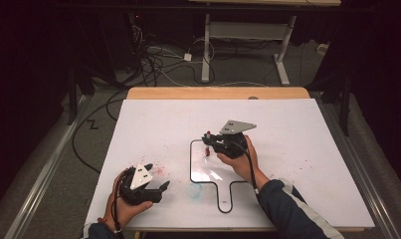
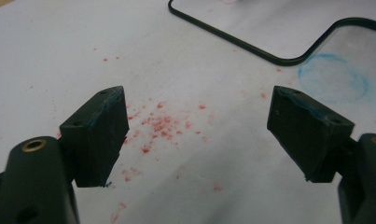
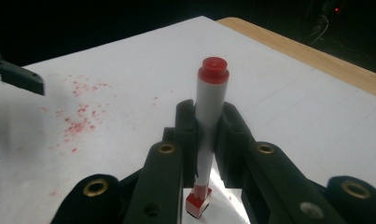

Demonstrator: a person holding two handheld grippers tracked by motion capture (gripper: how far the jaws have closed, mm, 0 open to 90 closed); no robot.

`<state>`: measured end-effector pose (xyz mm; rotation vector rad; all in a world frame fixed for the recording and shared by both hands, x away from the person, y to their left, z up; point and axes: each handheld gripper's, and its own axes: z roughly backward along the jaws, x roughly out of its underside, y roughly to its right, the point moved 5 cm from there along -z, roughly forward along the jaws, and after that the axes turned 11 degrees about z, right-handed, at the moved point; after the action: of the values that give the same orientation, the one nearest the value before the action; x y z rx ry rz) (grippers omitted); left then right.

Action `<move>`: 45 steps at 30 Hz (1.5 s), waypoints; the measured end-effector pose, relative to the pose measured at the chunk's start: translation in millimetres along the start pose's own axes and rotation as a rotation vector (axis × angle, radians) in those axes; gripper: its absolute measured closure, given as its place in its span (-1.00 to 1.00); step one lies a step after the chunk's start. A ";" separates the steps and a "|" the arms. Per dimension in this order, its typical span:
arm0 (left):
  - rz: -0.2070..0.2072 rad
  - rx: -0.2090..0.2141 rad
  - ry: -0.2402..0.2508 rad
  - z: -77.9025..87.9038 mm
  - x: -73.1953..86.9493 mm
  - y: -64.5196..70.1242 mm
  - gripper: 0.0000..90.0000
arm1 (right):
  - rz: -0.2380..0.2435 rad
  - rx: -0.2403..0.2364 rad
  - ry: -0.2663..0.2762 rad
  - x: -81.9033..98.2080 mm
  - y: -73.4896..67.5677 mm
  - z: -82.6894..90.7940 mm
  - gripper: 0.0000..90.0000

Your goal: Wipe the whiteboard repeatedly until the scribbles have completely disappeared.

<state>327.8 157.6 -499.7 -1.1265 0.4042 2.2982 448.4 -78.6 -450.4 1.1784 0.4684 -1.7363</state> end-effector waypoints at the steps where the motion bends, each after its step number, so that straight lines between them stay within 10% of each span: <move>1: -0.006 -0.002 -0.001 -0.3 0.2 0.8 -0.57 | 0.000 0.003 -0.009 -0.9 -0.3 -4.9 0.81; 8: -0.008 0.024 -0.015 -0.8 1.7 2.5 -0.55 | 0.021 -0.006 -0.050 -1.8 -6.5 -19.4 0.81; 15: -0.021 0.029 -0.028 -2.6 1.6 5.7 -0.55 | 0.020 0.105 -0.123 6.2 16.2 -4.8 0.81; 26: -0.012 0.047 -0.037 -5.1 2.1 5.1 -0.55 | -0.022 -0.020 -0.046 1.8 -13.4 -11.6 0.81; 45: -0.015 0.066 -0.048 -7.7 1.4 8.2 -0.55 | 0.003 0.271 -0.144 44.9 68.7 47.9 0.81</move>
<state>327.1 147.7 -505.2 -1.0368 0.4475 2.2771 479.8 -168.2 -454.4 1.2285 0.1471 -1.9094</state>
